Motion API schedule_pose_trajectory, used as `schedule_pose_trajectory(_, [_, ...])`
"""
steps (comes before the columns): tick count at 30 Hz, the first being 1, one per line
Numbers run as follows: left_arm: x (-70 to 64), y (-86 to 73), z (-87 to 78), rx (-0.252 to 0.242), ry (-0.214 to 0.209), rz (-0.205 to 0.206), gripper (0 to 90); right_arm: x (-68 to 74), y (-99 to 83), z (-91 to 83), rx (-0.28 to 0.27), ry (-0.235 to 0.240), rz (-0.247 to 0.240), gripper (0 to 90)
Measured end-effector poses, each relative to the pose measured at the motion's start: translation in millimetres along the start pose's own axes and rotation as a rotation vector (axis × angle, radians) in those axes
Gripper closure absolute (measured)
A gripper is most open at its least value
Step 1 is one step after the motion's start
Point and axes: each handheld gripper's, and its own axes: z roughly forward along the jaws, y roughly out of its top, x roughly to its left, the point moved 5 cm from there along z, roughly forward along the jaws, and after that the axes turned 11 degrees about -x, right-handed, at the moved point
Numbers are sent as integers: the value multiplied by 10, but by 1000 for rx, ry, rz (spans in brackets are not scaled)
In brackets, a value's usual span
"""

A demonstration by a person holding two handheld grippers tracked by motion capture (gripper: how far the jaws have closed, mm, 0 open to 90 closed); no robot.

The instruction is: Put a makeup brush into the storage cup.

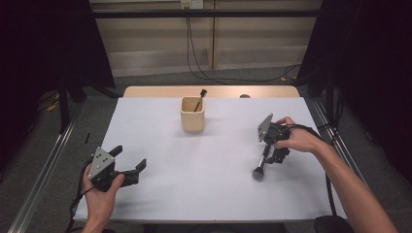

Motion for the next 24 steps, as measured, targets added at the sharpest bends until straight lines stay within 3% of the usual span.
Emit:
schedule_pose_trajectory(1, [0, -1, 2, 0, 1, -1, 48, 1, -8, -3, 7, 1, 16, 57])
schedule_pose_trajectory(7, [-1, -1, 1, 1, 5, 3, 48, -46, -37, 51, 23, -4, 0, 45])
schedule_pose_trajectory(16, [3, -5, 0, 4, 9, 4, 48, -26, -66, 133, 36, 2, -7, 105])
schedule_pose_trajectory(19, [0, -5, -3, 5, 6, 2, 48, -21, -73, 172, 56, 3, 17, 107])
schedule_pose_trajectory(22, [-5, -5, -1, 4, 4, 0, 48, -41, -113, 172, 58, 18, 93, 114])
schedule_pose_trajectory(24, [-5, -6, -2, 6, 3, 4, 48, -43, -123, 170, 60, 36, 117, 155])
